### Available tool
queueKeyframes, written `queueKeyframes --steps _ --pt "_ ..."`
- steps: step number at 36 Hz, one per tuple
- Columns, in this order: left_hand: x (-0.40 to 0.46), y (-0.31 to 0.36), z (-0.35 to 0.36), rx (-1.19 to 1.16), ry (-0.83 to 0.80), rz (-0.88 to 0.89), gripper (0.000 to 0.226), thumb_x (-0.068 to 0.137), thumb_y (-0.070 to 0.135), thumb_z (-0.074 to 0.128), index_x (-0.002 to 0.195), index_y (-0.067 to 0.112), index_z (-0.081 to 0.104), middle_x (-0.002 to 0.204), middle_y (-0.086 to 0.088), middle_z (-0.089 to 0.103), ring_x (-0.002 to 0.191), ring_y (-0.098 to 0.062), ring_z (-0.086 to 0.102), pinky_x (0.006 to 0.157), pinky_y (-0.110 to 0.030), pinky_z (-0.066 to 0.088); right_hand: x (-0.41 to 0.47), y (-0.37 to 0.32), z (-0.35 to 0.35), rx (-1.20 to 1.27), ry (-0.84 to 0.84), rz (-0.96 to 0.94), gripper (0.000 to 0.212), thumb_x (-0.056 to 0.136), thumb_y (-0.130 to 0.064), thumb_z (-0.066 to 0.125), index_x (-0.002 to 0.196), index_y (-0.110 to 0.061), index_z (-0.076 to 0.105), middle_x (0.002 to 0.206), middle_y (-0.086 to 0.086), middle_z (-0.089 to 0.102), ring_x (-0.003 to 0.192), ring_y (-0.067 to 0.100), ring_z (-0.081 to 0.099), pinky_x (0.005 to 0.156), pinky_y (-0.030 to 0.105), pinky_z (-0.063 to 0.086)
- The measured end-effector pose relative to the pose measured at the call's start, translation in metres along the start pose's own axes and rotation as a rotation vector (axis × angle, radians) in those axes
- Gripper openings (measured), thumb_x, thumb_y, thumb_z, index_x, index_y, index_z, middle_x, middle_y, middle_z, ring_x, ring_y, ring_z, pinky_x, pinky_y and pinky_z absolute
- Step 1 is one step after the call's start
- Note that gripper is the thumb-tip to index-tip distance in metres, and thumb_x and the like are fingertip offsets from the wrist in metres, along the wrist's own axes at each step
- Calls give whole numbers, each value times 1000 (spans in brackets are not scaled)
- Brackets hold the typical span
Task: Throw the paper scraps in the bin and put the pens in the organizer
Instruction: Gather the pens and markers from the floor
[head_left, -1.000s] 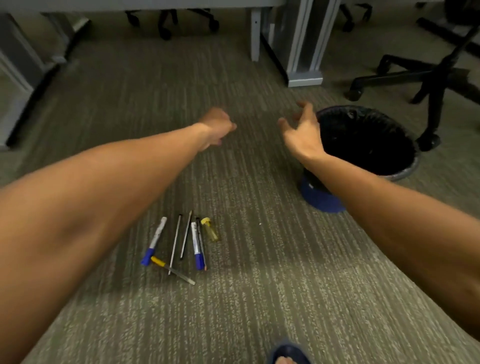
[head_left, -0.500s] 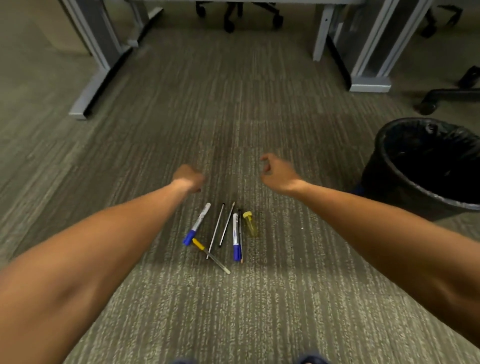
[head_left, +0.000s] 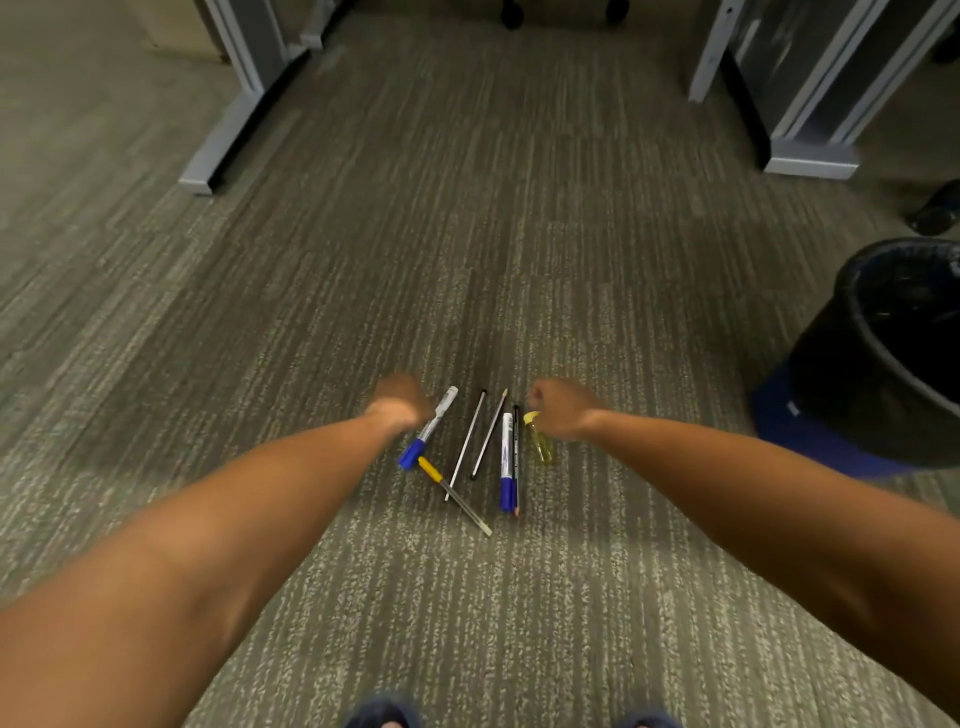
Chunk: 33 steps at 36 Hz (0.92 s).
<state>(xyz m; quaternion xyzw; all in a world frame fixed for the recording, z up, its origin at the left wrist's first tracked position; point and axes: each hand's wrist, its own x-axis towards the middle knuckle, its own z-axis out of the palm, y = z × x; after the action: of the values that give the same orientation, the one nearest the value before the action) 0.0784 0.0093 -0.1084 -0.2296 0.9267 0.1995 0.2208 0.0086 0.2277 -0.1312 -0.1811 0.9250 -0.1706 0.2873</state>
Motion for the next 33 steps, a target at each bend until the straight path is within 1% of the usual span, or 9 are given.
queueKeyframes --steps 3,7,13,18,22,26,28,30,33 --pt "6 -6 9 -22 14 0 24 94 9 54 110 -3 67 112 -20 70 103 -32 68 87 -40 57 3 8 11 -34 -27 -1 12 91 -11 59 102 -15 58 103 7 61 92 27 58 71 31 41" --pt "15 -12 20 -84 33 8 23 92 15 62 106 -2 68 108 -19 71 99 -32 69 87 -43 57 10 14 20 -15 -1 -5 34 91 -23 67 122 -13 58 123 12 63 106 30 60 81 33 41" --pt "25 -18 36 -111 3 42 45 82 30 78 116 4 64 117 -14 68 107 -30 64 81 -34 51 13 18 33 -32 -3 21 34 87 -30 70 115 -16 57 116 12 64 100 31 61 73 33 41" --pt "33 -23 43 -103 21 85 47 79 26 80 117 4 62 117 -15 66 105 -29 63 74 -29 44 14 21 38 -63 -13 27 40 85 -27 68 119 -13 52 120 18 61 100 33 59 71 32 38" --pt "35 -30 46 -10 14 114 35 82 23 76 109 4 66 114 -17 68 105 -33 64 82 -36 49 11 23 44 -92 -21 77 58 90 -31 64 138 -9 40 138 21 48 120 40 53 89 41 46" --pt "36 -32 45 10 21 131 30 83 17 69 110 4 68 113 -19 68 104 -35 65 82 -37 50 8 21 43 -100 -68 106 68 93 -23 56 152 -10 25 157 21 29 139 42 36 114 54 35" --pt "35 -34 44 -18 20 117 26 83 16 66 105 2 66 107 -20 68 95 -34 65 73 -35 48 5 20 39 -90 -84 102 66 93 -19 54 151 -9 26 153 21 36 135 40 43 109 54 41" --pt "33 -36 43 -61 26 95 22 87 18 61 102 2 63 98 -18 67 81 -30 62 64 -32 44 2 18 35 -64 -93 93 61 92 -18 55 148 -7 33 139 18 51 114 32 58 91 44 53" --pt "28 -39 41 -103 68 101 21 93 21 53 105 7 60 85 -9 60 71 -24 57 60 -30 42 -1 16 28 -57 -94 85 39 92 -20 56 128 -5 51 101 7 62 76 15 57 56 25 42"
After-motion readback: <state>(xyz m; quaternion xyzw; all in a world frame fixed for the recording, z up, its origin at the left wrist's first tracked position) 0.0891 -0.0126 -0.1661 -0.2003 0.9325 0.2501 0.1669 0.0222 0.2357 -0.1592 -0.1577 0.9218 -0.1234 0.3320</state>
